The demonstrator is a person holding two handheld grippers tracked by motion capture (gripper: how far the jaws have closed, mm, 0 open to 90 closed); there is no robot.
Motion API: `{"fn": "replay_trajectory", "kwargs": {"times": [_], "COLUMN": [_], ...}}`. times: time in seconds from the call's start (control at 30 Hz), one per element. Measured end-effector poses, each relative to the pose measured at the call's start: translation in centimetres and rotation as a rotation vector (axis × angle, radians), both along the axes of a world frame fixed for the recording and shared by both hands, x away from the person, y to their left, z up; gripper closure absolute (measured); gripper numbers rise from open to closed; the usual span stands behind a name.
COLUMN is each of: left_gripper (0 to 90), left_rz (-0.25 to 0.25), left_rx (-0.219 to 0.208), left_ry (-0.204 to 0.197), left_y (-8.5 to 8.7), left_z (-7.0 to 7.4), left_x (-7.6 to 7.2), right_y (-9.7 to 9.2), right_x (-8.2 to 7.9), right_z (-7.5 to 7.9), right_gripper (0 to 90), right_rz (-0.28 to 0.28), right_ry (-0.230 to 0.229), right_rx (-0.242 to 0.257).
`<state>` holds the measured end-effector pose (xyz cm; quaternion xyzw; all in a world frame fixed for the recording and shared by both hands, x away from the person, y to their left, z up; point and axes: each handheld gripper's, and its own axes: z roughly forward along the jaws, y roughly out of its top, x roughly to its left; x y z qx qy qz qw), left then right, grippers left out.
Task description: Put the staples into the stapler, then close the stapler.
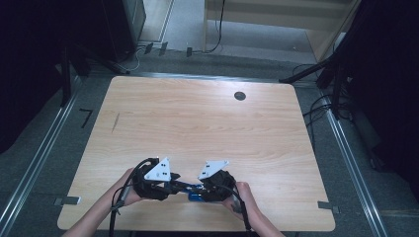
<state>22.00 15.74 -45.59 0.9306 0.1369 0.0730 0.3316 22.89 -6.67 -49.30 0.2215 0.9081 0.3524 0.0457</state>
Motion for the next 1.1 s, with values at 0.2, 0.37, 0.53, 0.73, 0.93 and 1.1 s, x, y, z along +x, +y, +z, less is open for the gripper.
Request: {"fn": "replay_trajectory", "kwargs": {"times": [0.2,0.37,0.53,0.73,0.93,1.1], "left_gripper": [48.9,47.7,56.9,59.7,60.8,61.2], "left_rz": [0.005,0.025,0.014,-0.002,-0.015,-0.025], "left_rx": [0.013,0.022,0.031,0.006,-0.02,-0.027], "left_ry": [0.001,0.016,0.014,0.001,-0.009,-0.018], "left_y": [0.6,1.1,0.8,0.7,0.1,-0.2], "left_z": [0.3,0.0,-0.5,-0.2,0.4,0.7], "left_x": [-0.1,-0.1,-0.2,-0.3,-0.3,-0.3], "right_y": [0.0,0.0,0.0,0.0,-0.2,-0.2], "right_x": [0.1,0.1,0.1,-0.1,-0.4,-0.8], "right_z": [0.0,0.0,0.0,0.2,0.4,0.9], "right_gripper": [61.0,61.0,61.0,62.4,64.6,74.4], "right_rz": [0.003,0.005,0.007,0.014,0.005,0.026], "right_ry": [0.008,0.007,0.007,-0.011,-0.02,-0.059], "right_rx": [-0.001,0.0,-0.001,0.005,0.007,0.017]}}
